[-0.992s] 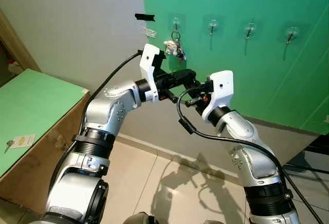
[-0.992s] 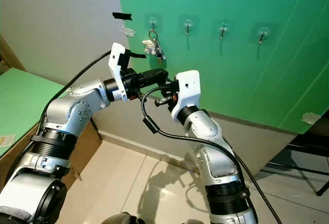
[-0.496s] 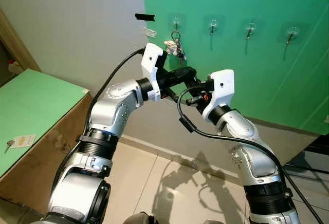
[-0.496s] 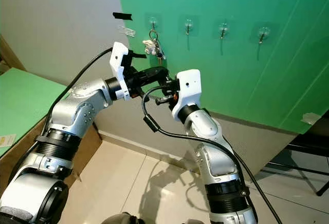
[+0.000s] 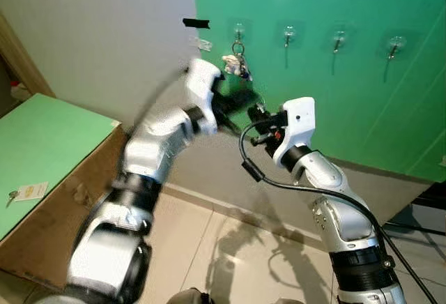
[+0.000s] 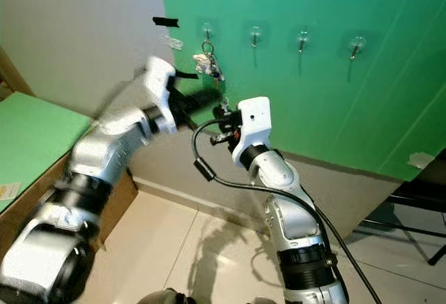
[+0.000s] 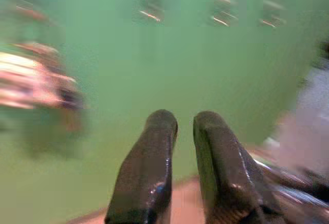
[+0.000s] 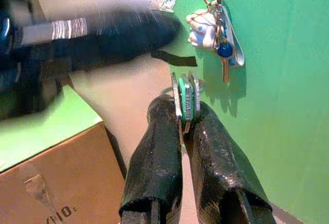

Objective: Hang keys on a hook

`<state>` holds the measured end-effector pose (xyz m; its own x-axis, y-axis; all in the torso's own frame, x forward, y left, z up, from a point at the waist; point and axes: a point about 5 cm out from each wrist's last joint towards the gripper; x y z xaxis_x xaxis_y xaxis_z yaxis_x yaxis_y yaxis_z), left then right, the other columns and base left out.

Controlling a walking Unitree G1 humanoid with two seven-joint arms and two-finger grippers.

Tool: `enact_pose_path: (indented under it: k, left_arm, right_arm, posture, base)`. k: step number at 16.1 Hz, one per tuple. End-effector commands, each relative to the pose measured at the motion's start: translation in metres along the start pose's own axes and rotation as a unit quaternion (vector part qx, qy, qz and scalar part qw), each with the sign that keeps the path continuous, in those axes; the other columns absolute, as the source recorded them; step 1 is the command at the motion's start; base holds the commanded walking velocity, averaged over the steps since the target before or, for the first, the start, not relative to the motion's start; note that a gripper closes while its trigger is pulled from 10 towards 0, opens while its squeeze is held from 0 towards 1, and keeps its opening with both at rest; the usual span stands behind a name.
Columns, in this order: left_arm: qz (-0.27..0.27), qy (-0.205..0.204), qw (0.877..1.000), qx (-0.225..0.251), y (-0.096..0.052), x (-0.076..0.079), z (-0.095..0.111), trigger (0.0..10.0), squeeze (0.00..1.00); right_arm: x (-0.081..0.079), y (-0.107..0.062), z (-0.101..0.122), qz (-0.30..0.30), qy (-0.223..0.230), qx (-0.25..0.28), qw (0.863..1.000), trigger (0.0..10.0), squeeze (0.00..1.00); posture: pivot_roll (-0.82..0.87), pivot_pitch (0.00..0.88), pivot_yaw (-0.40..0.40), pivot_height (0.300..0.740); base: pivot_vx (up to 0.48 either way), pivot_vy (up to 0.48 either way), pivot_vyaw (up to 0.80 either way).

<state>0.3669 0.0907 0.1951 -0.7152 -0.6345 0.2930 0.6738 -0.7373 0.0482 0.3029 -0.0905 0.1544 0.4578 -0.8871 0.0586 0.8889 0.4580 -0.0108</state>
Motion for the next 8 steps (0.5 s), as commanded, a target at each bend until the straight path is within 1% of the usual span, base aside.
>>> enact_pose_path:
  k: [1, 3, 5, 7, 8]
  left_arm:
    - [0.021, 0.007, 1.0, 0.021, -0.002, -0.006, 0.012, 10.0, 1.0]
    - [0.031, 0.004, 0.998, 0.046, -0.002, -0.009, 0.02, 10.0, 1.0]
    - [0.038, 0.004, 0.998, 0.058, -0.001, -0.011, 0.024, 10.0, 1.0]
    - [0.041, 0.012, 0.998, 0.046, -0.001, -0.012, 0.019, 10.0, 1.0]
    - [0.043, 0.027, 0.998, 0.022, -0.001, -0.011, 0.01, 10.0, 0.12]
  right_arm:
    - [-0.002, 0.0, 0.003, 0.006, -0.007, 0.008, 1.0, 0.0, 0.0]
    - [-0.002, 0.001, 0.003, 0.008, -0.008, 0.006, 1.0, 0.0, 0.0]
    - [-0.002, 0.0, 0.002, 0.01, -0.008, 0.005, 1.0, 0.0, 0.0]
    - [-0.002, 0.0, 0.0, 0.01, -0.013, 0.002, 1.0, 0.0, 0.0]
    - [0.002, 0.0, 0.0, 0.002, -0.018, -0.001, 1.0, 0.0, 0.0]
  posture:
    - [-0.19, 0.0, 0.072, 0.722]
    - [-0.19, 0.0, 0.069, 0.722]
    - [-0.19, 0.0, 0.069, 0.722]
    - [-0.19, 0.0, 0.069, 0.722]
    - [-0.19, 0.0, 0.071, 0.722]
  base:
    - [0.0, 0.0, 0.0]
    - [0.0, 0.0, 0.0]
    - [0.0, 0.0, 0.0]
    - [0.0, 0.0, 0.0]
    - [0.0, 0.0, 0.0]
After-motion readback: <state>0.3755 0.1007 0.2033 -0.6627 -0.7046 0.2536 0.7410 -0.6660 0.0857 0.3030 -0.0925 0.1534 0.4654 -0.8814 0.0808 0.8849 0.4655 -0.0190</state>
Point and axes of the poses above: a point about 5 cm out from each wrist's last joint towards the gripper, its own y axis pointing out of the wrist towards the gripper, its own z axis along the axis of the wrist's last joint, x = y × z, and after that the axes turned 9 degrees about -y, right-handed
